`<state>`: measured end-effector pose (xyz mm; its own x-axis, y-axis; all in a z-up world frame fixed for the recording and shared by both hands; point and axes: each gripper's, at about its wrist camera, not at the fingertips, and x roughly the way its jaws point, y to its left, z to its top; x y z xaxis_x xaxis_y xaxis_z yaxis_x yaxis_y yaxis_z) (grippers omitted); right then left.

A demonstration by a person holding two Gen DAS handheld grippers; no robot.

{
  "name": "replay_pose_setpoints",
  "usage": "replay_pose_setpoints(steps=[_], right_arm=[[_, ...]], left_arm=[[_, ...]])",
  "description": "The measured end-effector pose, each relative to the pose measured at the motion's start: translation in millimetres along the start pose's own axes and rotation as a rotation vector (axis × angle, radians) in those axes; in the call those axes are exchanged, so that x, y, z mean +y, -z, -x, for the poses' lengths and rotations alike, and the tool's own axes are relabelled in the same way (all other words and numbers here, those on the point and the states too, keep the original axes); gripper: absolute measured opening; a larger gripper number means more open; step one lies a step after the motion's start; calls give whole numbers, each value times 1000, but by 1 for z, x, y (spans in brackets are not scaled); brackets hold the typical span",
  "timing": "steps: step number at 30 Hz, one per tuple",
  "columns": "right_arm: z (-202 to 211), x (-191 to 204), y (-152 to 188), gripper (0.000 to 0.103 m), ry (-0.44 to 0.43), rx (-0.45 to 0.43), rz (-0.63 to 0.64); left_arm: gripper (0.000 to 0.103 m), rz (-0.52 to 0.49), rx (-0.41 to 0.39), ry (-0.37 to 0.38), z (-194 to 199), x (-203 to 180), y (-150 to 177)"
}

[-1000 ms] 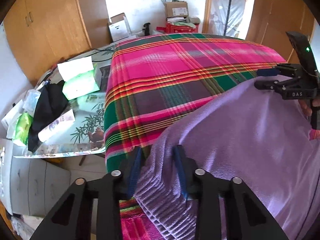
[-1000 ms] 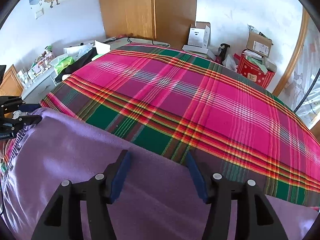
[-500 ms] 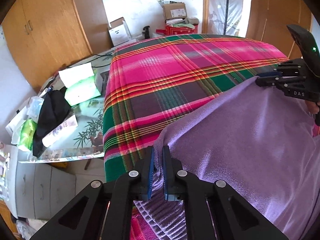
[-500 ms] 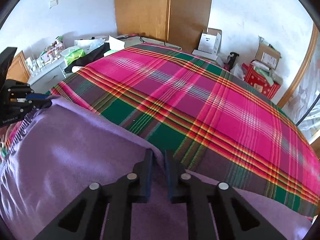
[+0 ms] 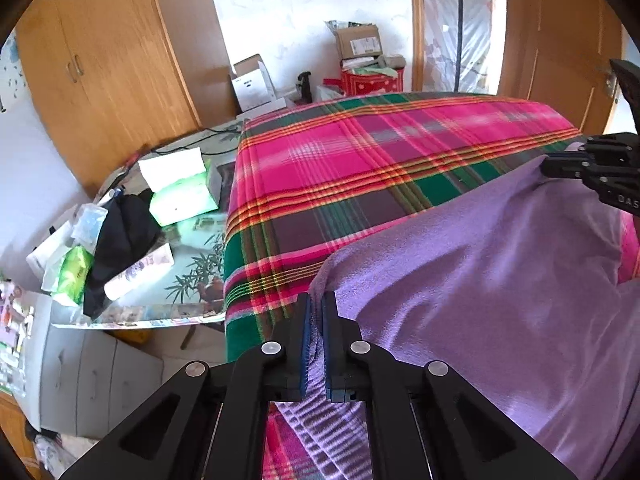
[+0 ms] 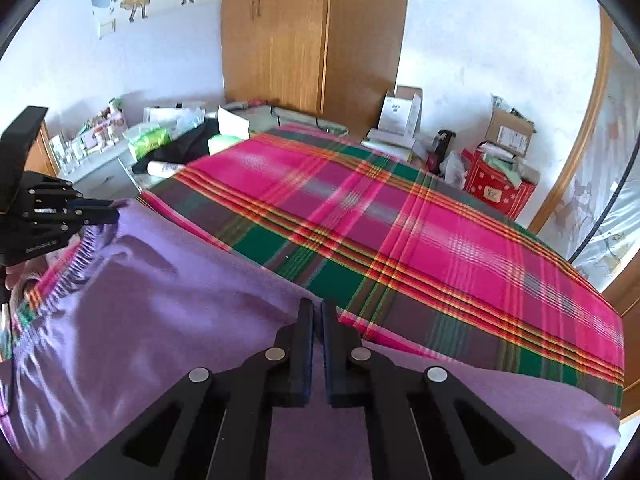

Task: Fold clothes

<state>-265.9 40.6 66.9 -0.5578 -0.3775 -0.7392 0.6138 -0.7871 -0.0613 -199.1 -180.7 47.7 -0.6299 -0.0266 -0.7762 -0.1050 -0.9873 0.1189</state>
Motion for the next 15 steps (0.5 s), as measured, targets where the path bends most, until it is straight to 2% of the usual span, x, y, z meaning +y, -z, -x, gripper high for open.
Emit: replay_pose_setpoints(steps=[15], right_arm=[[81,27,37,4,25,-81,-52]], left_arm=[[5,-22,-90,8,61,-19,17]])
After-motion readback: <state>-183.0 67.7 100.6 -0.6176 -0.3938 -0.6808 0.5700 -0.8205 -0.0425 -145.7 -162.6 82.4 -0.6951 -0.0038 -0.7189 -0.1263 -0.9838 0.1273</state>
